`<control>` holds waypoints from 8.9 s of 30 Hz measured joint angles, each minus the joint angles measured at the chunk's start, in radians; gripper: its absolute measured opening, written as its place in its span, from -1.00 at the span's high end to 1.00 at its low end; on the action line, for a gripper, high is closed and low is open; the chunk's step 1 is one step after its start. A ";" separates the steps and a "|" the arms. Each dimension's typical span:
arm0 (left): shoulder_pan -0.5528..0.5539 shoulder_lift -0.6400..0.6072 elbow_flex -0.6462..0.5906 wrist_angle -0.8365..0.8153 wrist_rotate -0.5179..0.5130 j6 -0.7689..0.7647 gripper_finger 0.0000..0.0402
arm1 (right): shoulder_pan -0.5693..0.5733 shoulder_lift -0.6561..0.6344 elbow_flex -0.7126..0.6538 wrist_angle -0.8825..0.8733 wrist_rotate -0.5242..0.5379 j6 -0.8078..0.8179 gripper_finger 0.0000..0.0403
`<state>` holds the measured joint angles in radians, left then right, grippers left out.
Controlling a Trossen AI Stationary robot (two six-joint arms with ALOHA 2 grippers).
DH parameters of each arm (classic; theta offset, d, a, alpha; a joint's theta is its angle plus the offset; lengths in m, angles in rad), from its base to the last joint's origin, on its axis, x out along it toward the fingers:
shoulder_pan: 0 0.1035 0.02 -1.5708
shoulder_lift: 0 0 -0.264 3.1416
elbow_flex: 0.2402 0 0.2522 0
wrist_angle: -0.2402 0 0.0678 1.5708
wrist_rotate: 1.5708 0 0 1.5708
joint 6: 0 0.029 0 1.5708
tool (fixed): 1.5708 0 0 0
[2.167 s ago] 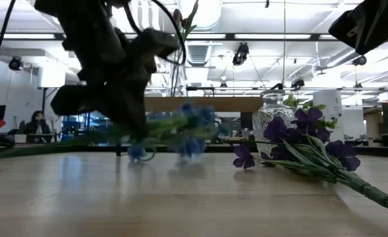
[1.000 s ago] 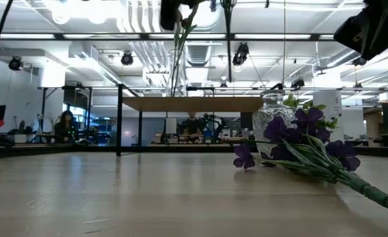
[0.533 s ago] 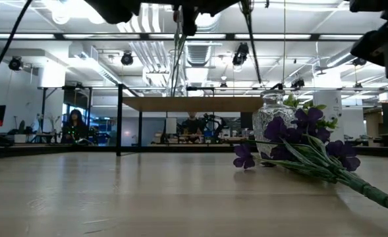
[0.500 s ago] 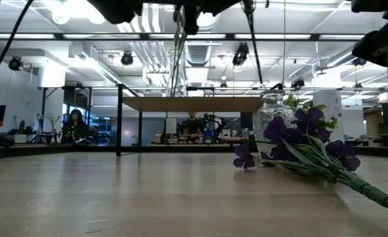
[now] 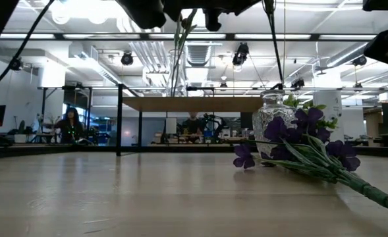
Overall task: Pick and place flowers into a vace then onto a shelf
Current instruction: Put the blue flowers into the transparent vase, then put the purple flowers into the transparent vase
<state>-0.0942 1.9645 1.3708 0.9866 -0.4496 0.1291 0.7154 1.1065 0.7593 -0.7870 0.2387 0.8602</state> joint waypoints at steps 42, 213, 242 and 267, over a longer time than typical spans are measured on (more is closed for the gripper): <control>0.036 0.025 -0.003 -0.221 -0.004 -0.093 0.83 | 0.024 0.000 -0.046 0.039 0.009 0.057 0.72; -0.457 -1.083 -0.592 -1.683 0.024 -0.516 0.19 | -0.160 0.943 0.674 -0.113 -0.021 1.209 -0.02; -0.457 -1.082 -0.592 -1.683 0.006 -0.571 0.19 | -0.115 0.951 0.710 -0.061 0.052 1.056 0.92; -0.457 -1.082 -0.592 -1.684 -0.015 -0.613 0.19 | -0.072 0.949 0.930 -0.063 0.529 0.539 0.93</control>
<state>-0.5510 0.8825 0.7784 -0.6971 -0.4643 -0.4843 0.6438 2.0552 1.6889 -0.8504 0.7680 1.3996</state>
